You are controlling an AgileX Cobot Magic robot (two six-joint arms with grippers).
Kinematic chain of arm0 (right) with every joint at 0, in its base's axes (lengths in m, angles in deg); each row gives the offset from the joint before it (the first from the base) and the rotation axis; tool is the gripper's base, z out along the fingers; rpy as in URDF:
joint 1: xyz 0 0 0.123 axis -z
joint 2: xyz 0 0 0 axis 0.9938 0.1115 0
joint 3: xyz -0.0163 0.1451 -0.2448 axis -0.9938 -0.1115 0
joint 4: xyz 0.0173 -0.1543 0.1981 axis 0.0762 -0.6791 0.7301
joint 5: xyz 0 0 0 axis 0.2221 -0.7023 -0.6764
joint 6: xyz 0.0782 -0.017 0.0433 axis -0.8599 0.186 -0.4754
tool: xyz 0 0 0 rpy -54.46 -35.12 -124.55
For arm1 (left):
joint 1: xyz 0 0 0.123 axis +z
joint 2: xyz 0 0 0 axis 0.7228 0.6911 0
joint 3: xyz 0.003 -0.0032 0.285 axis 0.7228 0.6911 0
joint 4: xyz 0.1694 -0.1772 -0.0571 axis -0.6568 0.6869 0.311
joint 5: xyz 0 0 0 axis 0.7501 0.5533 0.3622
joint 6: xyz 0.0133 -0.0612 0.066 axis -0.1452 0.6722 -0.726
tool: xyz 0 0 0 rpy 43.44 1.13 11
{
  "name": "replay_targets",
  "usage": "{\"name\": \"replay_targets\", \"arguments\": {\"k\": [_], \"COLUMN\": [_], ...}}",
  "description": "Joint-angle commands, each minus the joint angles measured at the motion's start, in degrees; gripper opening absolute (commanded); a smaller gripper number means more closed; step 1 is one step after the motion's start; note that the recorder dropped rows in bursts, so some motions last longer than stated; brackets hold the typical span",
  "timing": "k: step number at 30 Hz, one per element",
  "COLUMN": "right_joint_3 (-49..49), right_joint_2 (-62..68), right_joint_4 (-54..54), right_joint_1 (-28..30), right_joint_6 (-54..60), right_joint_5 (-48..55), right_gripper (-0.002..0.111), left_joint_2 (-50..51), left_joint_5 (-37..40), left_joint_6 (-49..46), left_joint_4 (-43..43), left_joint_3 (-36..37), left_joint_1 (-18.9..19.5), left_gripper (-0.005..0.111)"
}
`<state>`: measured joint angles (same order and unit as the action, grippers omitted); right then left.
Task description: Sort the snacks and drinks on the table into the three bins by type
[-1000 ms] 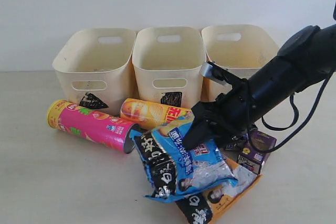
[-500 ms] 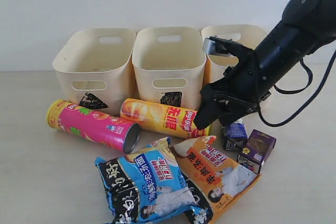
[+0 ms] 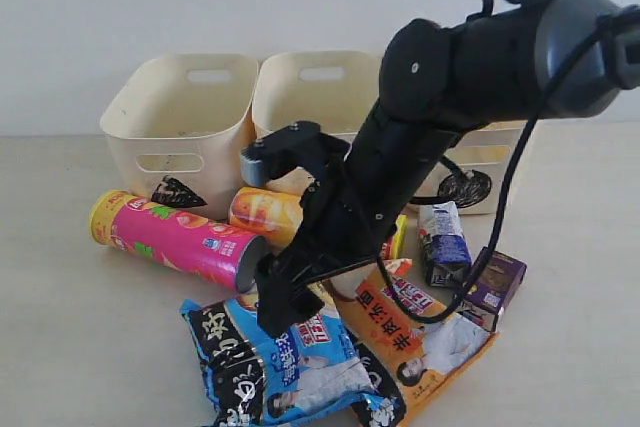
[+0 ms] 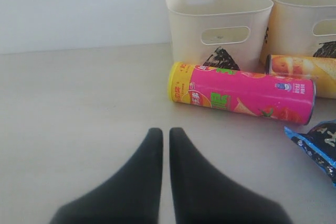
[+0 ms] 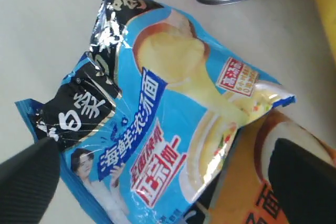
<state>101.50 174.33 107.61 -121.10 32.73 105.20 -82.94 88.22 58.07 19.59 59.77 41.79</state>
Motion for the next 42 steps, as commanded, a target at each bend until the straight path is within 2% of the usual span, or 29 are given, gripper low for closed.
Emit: {"name": "replay_targets", "arguments": {"k": [1,12,24,31,33,35,37,39,42], "right_joint_3": [0.3,0.3,0.3,0.3,0.3,0.3,0.3,0.3,0.3], "right_joint_2": [2.1,4.6,8.5,12.6,13.4,13.7,13.7,13.7,13.4], "right_joint_4": [-1.5,-14.8,-8.3,-8.2,-8.2,-8.3,-8.3,-8.3,-8.3], "right_joint_1": [-2.1,-4.5,-4.8,-5.2,-5.4,-5.7,-5.7,-5.7,-5.7], "right_joint_6": [-0.5,7.2,7.2,7.1,7.0,7.0,7.0,7.0,6.7], "right_joint_5": [-1.5,-4.1,-9.0,-10.4,-10.9,-11.0,-10.4,-9.4,-8.5], "right_gripper": [0.099,0.099,0.099,0.097,0.086,0.068,0.039,0.003,0.0], "left_joint_2": [-0.2,-0.2,-0.2,-0.2,-0.2,-0.2,-0.2,-0.2,-0.2], "left_joint_5": [0.1,0.1,0.1,0.1,0.1,0.1,0.1,0.1,0.1], "left_joint_6": [0.6,0.6,0.6,0.6,0.6,0.6,0.6,0.6,0.6], "left_joint_4": [0.4,0.4,0.4,0.4,0.4,0.4,0.4,0.4,0.4], "left_joint_3": [0.2,0.2,0.2,0.2,0.2,0.2,0.2,0.2,0.2], "left_joint_1": [-0.1,-0.1,-0.1,-0.1,-0.1,-0.1,-0.1,-0.1,-0.1], "left_gripper": [0.004,0.004,0.004,0.004,0.004,0.004,0.004,0.004,0.004]}}
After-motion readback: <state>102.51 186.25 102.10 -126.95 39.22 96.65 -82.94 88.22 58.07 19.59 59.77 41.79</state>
